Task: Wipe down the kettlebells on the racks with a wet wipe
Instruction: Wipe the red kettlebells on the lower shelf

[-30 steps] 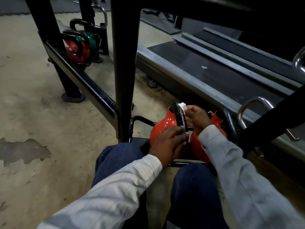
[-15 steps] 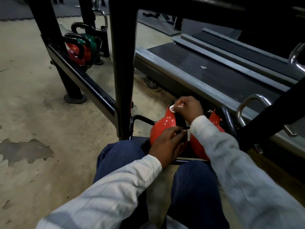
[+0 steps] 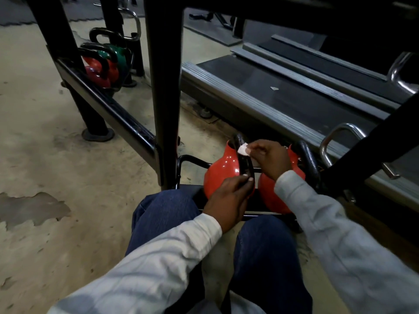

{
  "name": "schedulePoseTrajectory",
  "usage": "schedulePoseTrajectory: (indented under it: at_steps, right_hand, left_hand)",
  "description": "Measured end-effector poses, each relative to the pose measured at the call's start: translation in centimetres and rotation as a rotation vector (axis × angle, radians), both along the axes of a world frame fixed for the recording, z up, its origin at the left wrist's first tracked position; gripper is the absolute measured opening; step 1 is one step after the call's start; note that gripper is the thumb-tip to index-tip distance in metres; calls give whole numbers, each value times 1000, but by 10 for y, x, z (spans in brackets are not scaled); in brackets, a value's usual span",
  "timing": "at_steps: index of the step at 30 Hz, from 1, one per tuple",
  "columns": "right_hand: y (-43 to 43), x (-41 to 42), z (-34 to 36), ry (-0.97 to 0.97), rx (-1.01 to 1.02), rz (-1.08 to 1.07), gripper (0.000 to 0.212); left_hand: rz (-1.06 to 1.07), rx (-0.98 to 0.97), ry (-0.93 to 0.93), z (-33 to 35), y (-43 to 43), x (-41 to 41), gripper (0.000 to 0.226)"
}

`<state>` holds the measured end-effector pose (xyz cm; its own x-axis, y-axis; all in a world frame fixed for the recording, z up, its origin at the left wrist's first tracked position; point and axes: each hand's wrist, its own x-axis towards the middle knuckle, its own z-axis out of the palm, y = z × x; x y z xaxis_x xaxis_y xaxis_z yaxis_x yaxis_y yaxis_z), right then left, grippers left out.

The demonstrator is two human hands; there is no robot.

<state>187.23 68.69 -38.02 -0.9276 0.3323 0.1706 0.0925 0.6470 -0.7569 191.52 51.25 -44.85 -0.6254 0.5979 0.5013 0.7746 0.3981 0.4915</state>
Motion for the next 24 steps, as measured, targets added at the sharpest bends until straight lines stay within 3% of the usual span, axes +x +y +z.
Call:
schedulePoseTrajectory:
  at_steps: [3,6,8,13,17,19,21,22,24]
  right_hand:
    - [-17,-8,-15,-114,-612,-181,10]
    - [-27,-15,-25,-241,-1189,-178,14]
    - [-21,-7,-28,-264,-1220,-174,15]
    - [-5,11,-16,-96,-788,-139,8]
    - [-21,-18,2,2,51,-76,8]
    - [-37,-30,3,-110,431,-45,5]
    - [-53,-37,-1,-244,870,-32,16]
    - [-59,-37,-2,-269,1029,-12,21]
    - [-62,-31,1,-287,1122,26,25]
  left_hand:
    - [-3,-4,-52,2,-3,1,48]
    - [-27,3,-77,0,-5,2,48]
    - [-38,15,-98,-1,-6,3,49]
    - [-46,58,-174,0,-5,-1,53]
    - [-27,103,-178,5,-1,-2,48]
    - [-33,108,-194,6,0,-5,39]
    - [-55,95,-238,3,-2,-9,31]
    - [-70,87,-256,1,-4,-12,32]
    - [-114,89,-260,-1,-8,-15,39]
